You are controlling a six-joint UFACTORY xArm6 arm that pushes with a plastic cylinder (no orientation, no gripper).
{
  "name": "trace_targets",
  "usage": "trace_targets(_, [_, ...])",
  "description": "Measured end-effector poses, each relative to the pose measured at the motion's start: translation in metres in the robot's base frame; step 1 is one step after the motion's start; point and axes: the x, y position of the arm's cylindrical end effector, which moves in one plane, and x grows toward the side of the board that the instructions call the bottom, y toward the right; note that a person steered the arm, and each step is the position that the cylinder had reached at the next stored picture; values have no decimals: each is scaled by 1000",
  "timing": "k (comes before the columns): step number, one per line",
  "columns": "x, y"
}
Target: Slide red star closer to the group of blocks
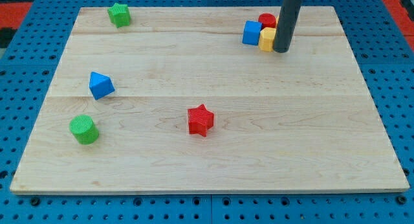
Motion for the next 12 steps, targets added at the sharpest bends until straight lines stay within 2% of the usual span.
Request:
trace_targets(1, [-8,-4])
trace_targets(4, [199,-36])
trace_targets(5, [229,-62])
trace_targets(7, [225,-189])
trace_targets(8, [191,-163])
trace_targets(9, [186,-113])
trace_targets(10, [156,-90])
trace_targets(11, [118,-88])
trace_targets(12, [126,-102])
